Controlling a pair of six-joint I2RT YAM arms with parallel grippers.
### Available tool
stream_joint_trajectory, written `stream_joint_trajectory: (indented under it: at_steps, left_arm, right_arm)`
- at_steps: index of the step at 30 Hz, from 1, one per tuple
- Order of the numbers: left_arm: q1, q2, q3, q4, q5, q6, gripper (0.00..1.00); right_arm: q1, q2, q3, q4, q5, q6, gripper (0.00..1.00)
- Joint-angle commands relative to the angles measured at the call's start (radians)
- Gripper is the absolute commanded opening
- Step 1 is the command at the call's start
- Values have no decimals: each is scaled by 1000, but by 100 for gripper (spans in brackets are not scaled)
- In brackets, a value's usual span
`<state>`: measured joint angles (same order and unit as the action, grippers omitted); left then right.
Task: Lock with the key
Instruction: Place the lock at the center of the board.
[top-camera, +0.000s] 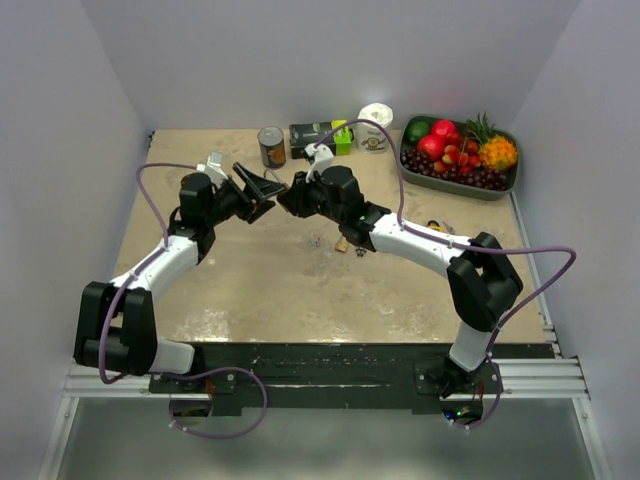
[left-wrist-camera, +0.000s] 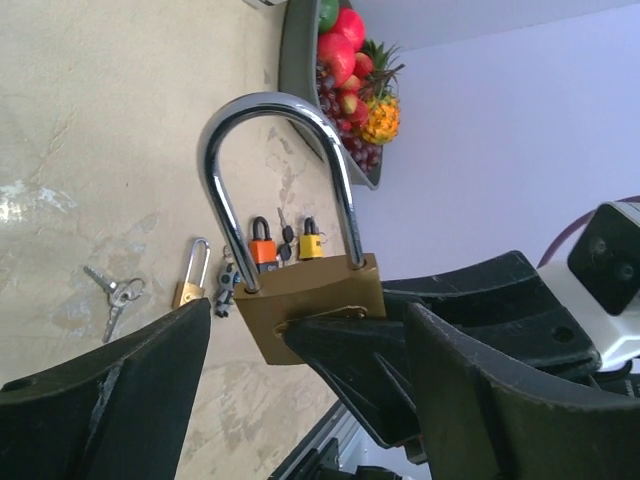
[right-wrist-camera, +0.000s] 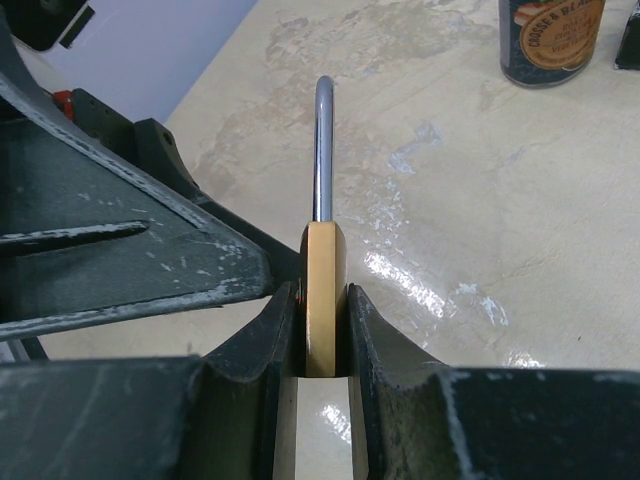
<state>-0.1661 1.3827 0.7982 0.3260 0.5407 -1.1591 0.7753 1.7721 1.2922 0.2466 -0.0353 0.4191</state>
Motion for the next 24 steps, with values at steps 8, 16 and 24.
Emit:
stream_joint_trajectory:
  at_steps: [8, 16, 24]
  left_arm:
    - [-4, 15, 19, 4, -27, 1, 74]
    - [-6, 24, 15, 15, -22, -8, 69]
    - [-7, 27, 6, 10, -22, -11, 59]
  right_arm:
    - [28, -69, 58, 99, 17, 15, 0]
    - [41, -71, 44, 95, 17, 24, 0]
    - [42, -68, 45, 92, 17, 24, 0]
